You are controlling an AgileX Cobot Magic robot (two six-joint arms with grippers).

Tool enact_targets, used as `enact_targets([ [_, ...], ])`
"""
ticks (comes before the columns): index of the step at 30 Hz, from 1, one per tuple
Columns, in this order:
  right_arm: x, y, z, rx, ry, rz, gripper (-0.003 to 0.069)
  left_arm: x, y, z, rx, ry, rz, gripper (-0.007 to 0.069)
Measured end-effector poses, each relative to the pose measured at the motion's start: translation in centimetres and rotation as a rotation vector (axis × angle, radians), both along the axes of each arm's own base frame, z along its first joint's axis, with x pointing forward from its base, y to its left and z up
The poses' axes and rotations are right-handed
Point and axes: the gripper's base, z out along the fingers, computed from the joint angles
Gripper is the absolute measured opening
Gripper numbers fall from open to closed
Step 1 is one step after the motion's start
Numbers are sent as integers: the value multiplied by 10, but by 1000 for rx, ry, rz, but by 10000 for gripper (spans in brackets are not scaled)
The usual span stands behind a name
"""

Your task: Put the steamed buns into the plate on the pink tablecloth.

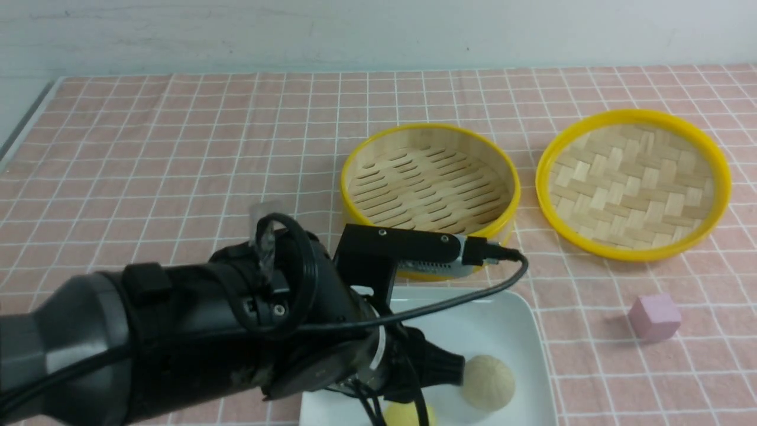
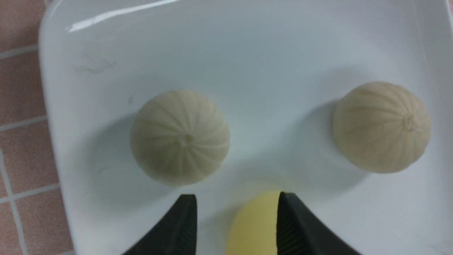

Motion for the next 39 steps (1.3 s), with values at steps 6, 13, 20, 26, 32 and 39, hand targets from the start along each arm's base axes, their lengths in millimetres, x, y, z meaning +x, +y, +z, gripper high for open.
enact_targets([
  [6,22,15,-38,81,-198,38,-8,-1,2,-1,24,12,7,335],
  [13,38,23,-60,41,-242,48,-6,-1,2,-1,23,13,8,326],
  [20,39,23,-62,20,-254,45,-1,-1,2,-1,21,12,7,271],
  [26,39,23,-62,20,-256,45,2,-1,1,-1,12,8,5,188],
  [32,40,23,-64,18,-254,46,6,0,1,0,11,6,4,77],
  [39,41,23,-92,54,-178,-1,13,0,1,0,17,-5,-4,8],
])
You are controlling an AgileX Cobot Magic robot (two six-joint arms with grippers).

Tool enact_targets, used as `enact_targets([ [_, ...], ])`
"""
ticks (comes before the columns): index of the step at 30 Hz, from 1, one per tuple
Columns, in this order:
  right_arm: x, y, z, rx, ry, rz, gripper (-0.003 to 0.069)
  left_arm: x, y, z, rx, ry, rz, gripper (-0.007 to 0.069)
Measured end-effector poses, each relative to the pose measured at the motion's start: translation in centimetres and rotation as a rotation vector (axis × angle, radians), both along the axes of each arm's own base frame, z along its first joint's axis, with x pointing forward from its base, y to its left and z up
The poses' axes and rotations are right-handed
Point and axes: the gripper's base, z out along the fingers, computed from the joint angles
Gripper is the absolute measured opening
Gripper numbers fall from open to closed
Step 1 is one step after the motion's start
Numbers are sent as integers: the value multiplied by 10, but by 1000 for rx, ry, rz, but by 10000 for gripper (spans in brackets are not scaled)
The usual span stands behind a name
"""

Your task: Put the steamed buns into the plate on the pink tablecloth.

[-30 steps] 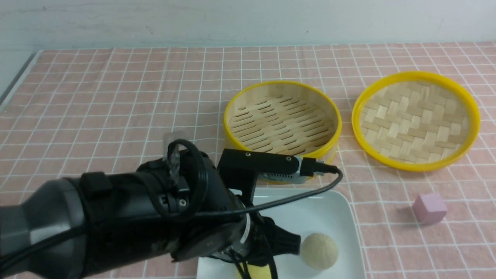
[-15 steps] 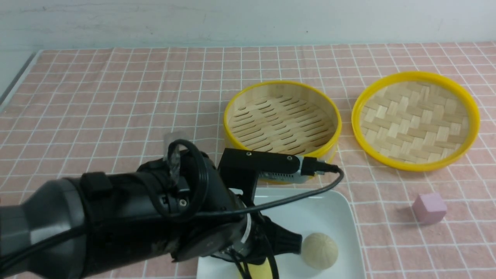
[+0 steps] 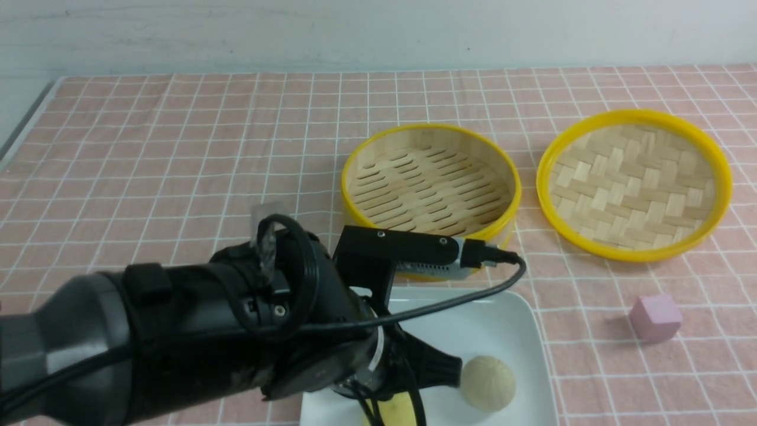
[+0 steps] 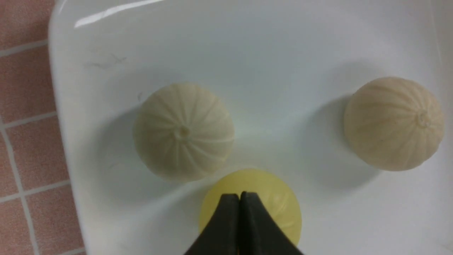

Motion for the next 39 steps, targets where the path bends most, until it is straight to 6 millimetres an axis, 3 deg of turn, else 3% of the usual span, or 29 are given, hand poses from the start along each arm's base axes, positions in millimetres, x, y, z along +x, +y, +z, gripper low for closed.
enact_targets([
  [5,2,-7,-31,-13,67,-151,15,1,2,4,9,-36,-19,9],
  [9,4,-13,-57,-24,129,-281,15,0,7,20,-9,-99,-40,11],
  [18,5,-19,-60,0,135,-402,27,-11,33,66,-60,-231,-48,12],
  [22,5,-19,-60,3,136,-405,34,-30,70,99,-30,-293,-36,12],
  [24,5,-19,-60,3,136,-405,36,-36,81,107,-14,-301,-26,12],
  [26,5,-19,-60,4,136,-405,40,-54,110,118,-40,-331,-9,14],
  [28,5,-19,-60,4,136,-405,43,-64,123,117,-72,-346,-8,15],
  [31,5,-19,-60,4,136,-405,46,-83,139,88,-222,-405,-68,15],
  [36,5,-19,-60,3,136,-405,47,-97,142,79,-476,-513,-143,21],
  [39,5,-19,-60,3,136,-405,50,-100,142,78,-523,-544,-169,22],
])
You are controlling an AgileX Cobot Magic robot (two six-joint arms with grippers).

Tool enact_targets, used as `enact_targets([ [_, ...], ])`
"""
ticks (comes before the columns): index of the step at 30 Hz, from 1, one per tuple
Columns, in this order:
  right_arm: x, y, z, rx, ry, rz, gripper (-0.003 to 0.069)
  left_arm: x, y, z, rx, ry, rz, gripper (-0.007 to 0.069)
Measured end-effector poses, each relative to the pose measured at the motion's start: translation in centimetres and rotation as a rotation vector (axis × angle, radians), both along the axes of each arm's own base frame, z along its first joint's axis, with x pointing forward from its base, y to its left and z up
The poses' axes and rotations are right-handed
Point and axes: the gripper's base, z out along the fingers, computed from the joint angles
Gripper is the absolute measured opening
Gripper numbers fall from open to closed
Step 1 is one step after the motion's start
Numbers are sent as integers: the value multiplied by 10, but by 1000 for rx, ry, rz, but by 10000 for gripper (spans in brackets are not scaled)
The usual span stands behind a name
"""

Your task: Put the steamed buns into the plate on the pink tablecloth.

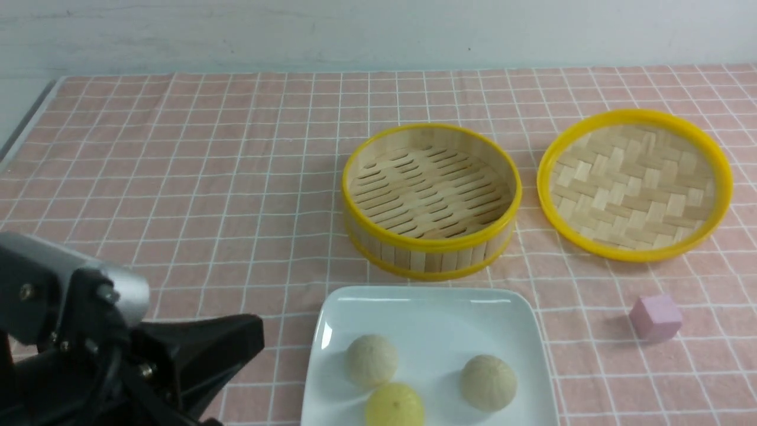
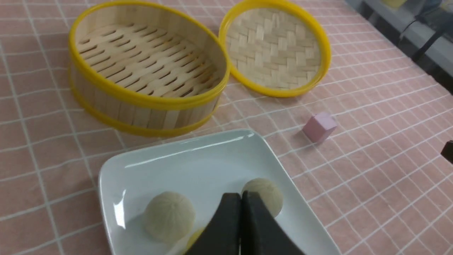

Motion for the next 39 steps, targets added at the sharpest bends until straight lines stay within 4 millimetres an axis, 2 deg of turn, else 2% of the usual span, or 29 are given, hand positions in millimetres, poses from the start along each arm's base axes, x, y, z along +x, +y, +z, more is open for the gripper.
enact_targets([
  [13,0,0,0,0,0,0,67,0,0,-4,5,3,-5,26],
  [16,0,0,0,0,0,0,71,0,4,-4,29,-15,10,26],
  [21,0,0,0,0,0,0,78,1,34,-1,47,-105,155,31],
  [24,0,0,0,1,0,0,82,-6,57,-10,102,-198,275,33],
  [25,0,0,0,1,0,0,82,-7,58,-11,106,-203,283,34],
  [26,0,0,0,2,0,0,83,-12,68,-20,134,-235,350,33],
  [28,0,0,0,2,0,0,85,-16,74,-30,145,-247,400,36],
  [30,0,0,0,2,0,0,85,-23,83,-47,124,-266,523,41],
  [33,0,0,0,2,0,0,87,-26,88,-62,118,-269,603,42],
  [34,0,0,0,2,0,0,90,-26,92,-77,134,-260,665,44],
  [39,0,0,0,3,0,0,97,-25,98,-118,186,-166,762,44],
])
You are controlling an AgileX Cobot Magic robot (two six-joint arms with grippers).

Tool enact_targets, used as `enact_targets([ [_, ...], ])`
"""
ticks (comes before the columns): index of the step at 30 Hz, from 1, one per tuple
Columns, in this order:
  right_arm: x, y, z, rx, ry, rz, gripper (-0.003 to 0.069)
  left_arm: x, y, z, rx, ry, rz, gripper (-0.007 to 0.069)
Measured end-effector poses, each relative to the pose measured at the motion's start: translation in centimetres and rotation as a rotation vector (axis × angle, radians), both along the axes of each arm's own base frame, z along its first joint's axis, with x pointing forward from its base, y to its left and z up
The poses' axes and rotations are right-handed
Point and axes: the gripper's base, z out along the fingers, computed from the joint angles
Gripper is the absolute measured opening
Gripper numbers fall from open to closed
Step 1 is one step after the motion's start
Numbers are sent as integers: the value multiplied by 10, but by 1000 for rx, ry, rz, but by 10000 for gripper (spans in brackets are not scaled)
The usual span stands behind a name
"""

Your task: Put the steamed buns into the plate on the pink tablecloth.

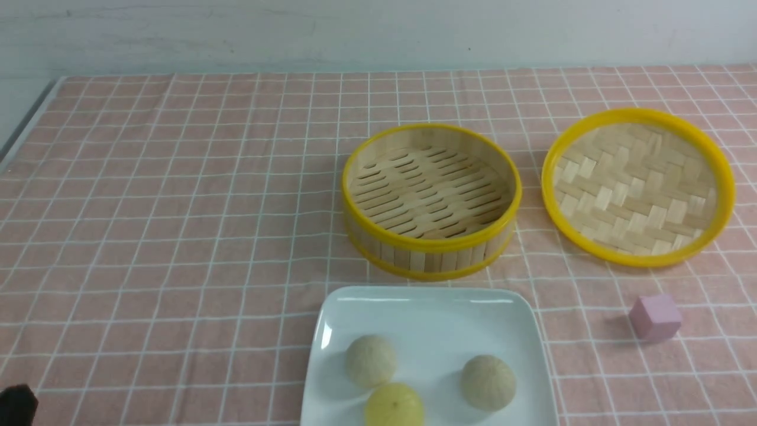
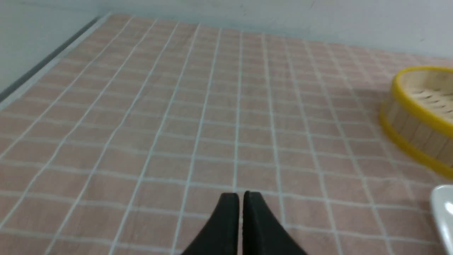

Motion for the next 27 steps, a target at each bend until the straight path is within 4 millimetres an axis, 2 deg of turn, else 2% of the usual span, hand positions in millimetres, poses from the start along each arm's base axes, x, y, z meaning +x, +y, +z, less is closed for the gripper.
enact_targets([
  [5,0,0,0,0,0,0,103,-3,2,-12,14,52,19,52],
  [27,0,0,0,1,0,0,126,-4,4,-12,37,58,62,72],
])
